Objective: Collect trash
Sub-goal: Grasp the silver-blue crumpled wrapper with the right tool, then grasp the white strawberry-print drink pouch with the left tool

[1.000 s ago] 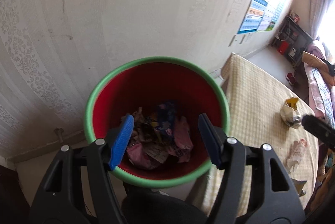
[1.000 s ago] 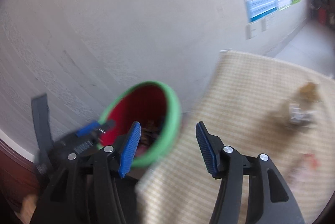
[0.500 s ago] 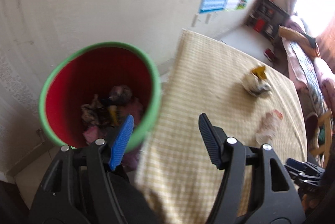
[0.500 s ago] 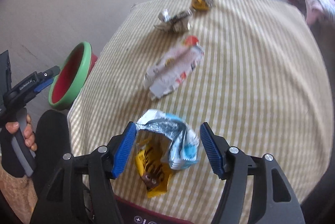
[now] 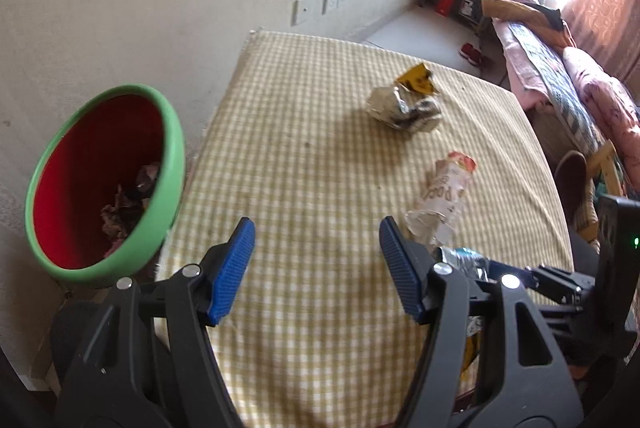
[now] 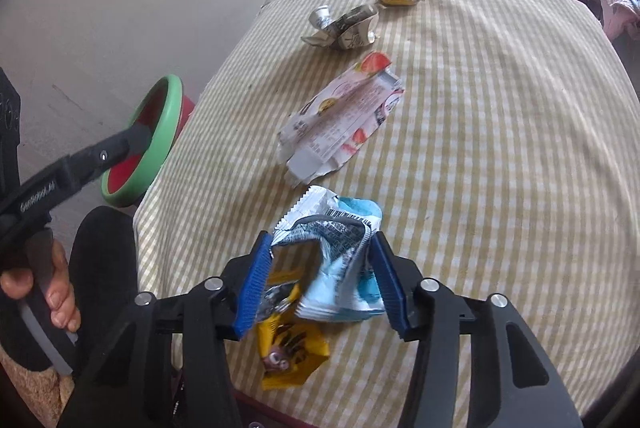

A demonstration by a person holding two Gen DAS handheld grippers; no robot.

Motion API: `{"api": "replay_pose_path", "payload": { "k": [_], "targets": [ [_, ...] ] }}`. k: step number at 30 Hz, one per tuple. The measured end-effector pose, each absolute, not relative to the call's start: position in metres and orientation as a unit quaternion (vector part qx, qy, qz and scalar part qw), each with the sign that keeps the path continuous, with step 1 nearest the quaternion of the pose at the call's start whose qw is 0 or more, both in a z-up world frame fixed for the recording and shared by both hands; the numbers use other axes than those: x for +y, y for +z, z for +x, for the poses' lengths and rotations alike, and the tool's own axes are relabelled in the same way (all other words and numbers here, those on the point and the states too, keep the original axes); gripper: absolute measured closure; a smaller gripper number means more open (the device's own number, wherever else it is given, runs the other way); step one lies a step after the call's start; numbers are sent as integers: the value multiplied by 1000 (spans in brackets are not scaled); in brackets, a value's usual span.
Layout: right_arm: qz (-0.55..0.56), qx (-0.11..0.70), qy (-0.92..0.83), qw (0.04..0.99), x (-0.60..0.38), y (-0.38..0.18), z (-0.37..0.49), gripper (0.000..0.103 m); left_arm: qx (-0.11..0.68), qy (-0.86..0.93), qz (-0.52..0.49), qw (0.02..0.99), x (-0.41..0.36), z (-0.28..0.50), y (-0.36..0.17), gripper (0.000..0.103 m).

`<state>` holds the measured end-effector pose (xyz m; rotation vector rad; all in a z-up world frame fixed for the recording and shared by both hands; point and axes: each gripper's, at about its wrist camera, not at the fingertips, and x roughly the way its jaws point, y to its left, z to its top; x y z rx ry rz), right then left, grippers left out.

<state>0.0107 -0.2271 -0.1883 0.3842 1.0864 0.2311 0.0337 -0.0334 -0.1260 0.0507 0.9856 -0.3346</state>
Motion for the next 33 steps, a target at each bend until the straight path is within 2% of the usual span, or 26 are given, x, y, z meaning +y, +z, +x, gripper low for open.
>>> {"api": "replay_pose_path", "payload": {
  "k": [8, 19, 25, 30, 33],
  "targets": [
    [178, 470, 41, 863, -265, -169, 1, 57, 487, -204, 18, 849, -73, 46, -136, 41],
    [229, 448, -3, 864, -311, -171, -13, 56, 520, -259, 69, 811, -153, 68, -170, 42],
    [237, 447, 6, 863, -311, -171, -12, 56, 558, -253, 76, 787, -167, 80, -199, 59],
    [237, 446, 11, 863, -309, -173, -12, 56, 549, -255, 73, 793, -163, 75, -196, 67],
    [232, 445, 12, 865, -306, -172, -12, 56, 535, -249, 58, 805, -153, 67, -187, 68]
  ]
}}
